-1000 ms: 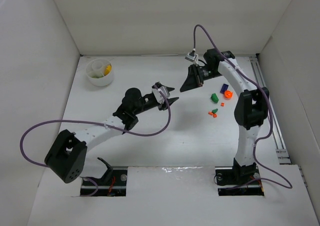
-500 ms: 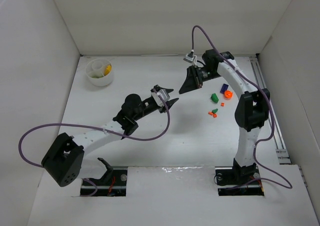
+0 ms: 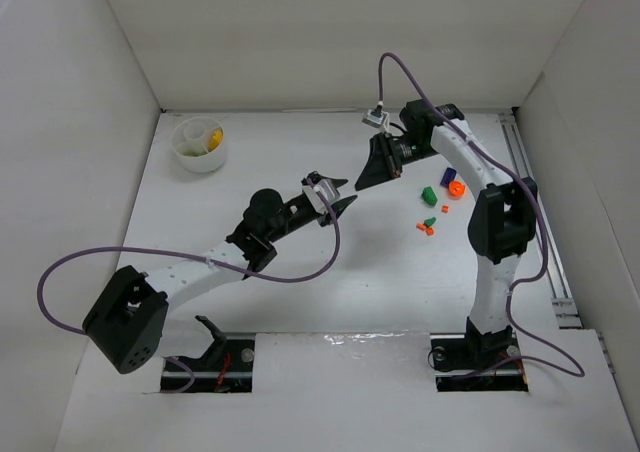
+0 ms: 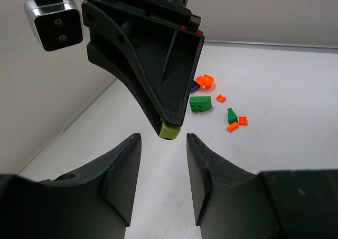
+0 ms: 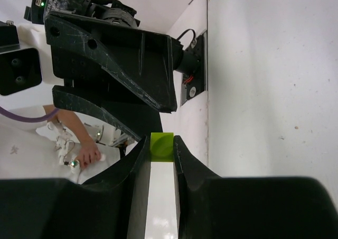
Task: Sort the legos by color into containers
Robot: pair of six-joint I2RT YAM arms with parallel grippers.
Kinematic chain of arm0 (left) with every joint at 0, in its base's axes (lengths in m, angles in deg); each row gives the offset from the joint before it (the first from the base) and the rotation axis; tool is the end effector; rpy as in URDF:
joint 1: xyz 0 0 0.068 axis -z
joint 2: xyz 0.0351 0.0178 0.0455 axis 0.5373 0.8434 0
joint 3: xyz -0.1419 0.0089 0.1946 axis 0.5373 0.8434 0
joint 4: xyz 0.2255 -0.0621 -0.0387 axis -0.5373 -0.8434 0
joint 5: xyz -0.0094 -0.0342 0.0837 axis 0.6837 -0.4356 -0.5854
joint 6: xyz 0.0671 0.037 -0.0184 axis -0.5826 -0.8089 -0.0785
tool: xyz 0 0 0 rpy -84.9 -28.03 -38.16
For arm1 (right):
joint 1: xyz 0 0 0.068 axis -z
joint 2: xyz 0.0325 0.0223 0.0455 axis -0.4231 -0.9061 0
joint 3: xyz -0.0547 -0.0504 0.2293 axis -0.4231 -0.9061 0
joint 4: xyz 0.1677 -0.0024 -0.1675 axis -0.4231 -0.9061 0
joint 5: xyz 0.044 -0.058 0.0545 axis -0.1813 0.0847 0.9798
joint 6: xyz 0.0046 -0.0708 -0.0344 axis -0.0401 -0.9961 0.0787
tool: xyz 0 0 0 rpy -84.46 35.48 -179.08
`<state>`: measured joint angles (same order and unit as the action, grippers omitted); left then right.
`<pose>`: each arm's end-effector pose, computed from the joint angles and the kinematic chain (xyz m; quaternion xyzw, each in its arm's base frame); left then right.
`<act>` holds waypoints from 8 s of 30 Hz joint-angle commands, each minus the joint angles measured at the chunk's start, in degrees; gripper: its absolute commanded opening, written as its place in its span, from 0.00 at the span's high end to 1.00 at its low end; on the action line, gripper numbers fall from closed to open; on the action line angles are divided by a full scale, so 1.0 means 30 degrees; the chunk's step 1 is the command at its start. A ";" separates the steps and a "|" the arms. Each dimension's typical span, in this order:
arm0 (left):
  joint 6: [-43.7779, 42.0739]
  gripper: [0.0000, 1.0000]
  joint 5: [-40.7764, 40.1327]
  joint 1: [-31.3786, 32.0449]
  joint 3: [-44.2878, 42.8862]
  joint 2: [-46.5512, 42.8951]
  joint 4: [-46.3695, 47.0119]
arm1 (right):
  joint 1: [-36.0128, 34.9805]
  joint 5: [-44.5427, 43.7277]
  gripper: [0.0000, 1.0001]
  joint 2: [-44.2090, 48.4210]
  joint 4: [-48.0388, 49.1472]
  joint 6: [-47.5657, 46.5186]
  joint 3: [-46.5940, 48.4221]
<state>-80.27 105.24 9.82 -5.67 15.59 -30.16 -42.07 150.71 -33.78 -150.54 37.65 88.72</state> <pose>0.2049 -0.2191 0.2911 0.4198 0.4582 -0.2835 0.7304 0.3220 0.1690 0.2679 -0.3129 0.6747 0.6611 0.0985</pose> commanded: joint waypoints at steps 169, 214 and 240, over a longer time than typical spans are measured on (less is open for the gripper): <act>0.4135 0.10 -0.5878 -1.9411 -2.7910 1.6041 -2.3479 | 0.5269 -2.0891 0.00 0.5401 1.8033 0.9389 -0.6198; 0.2905 0.00 -0.1278 -2.0874 -2.6269 1.7330 -2.5969 | 0.5093 -2.0891 0.00 0.5225 1.7858 0.9389 -0.6023; 0.2878 0.00 -0.4676 -2.0876 -2.5449 1.7711 -2.5938 | 0.4917 -2.0891 0.00 0.5049 1.7858 0.9389 -0.6023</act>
<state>-70.93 92.52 -52.49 -82.85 69.84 -107.79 -26.99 87.26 -18.96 -98.04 65.93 68.09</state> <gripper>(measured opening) 0.993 0.994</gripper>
